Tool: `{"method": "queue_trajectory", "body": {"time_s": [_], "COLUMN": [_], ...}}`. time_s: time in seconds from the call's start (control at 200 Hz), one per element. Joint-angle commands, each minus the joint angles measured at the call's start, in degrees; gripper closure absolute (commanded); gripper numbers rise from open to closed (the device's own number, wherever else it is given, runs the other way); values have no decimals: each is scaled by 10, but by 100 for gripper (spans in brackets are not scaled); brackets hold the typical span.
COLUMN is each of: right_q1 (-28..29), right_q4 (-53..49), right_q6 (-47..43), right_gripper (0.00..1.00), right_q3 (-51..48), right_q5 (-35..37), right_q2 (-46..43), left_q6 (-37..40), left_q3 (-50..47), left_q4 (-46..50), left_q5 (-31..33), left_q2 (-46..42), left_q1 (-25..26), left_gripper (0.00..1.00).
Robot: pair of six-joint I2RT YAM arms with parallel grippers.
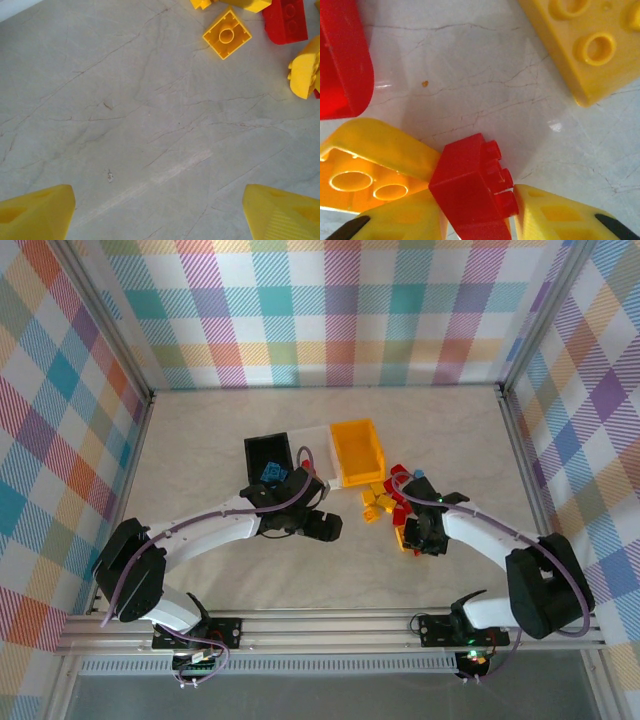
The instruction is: Sort the legos into containers by color
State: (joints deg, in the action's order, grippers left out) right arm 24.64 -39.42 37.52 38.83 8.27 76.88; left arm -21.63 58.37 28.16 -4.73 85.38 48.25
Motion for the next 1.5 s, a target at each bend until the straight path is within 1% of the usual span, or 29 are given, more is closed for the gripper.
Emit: {"method": "queue_trajectory", "body": {"time_s": [0.0,0.15,0.315,0.445,0.56,0.665,0.77,0.85,0.93,1.07,1.19,1.31,1.355,1.385,1.45,1.495], "right_q1": [-4,-4,5,24,49,80,86,90,102,113,114,114,114,114,114,114], "right_q4": [14,12,-4,-16,-10,2,40,52,54,59,45,23,19,16,7,0], "right_q6": [-10,-19,-26,-27,-23,-21,-25,-36,-53,-79,-99,-114,-116,-118,-123,-126], "right_gripper": [65,70,72,73,73,73,73,73,73,73,73,73,72,71,56,52], "right_q3": [-8,-2,10,27,47,85,130,187,267,388,490,583,604,618,644,660], "right_q5": [-15,-29,-37,-43,-57,-76,-113,-130,-145,-167,-180,-185,-184,-183,-182,-181], "right_q2": [-2,-15,-46,-63,-58,-38,-13,30,90,201,294,372,390,403,424,434], "left_q6": [9,9,7,5,-3,-24,-43,-51,-54,-54,-52,-46,-43,-42,-39,-38], "left_q3": [14,15,17,16,12,-11,-43,-61,-72,-87,-93,-97,-100,-101,-103,-102], "left_q4": [22,21,18,19,21,11,7,21,42,57,63,64,63,63,63,62], "left_q5": [14,16,15,17,28,42,57,63,61,43,26,11,7,5,0,-4], "left_q2": [-9,-4,1,0,-3,-37,-98,-140,-171,-209,-219,-216,-216,-216,-215,-213], "left_q1": [4,3,3,3,3,-9,-36,-64,-94,-132,-149,-152,-153,-153,-153,-153], "left_gripper": [12,12,12,12,12,12,11,11,10,10,10,10,10,10,10,10]}}
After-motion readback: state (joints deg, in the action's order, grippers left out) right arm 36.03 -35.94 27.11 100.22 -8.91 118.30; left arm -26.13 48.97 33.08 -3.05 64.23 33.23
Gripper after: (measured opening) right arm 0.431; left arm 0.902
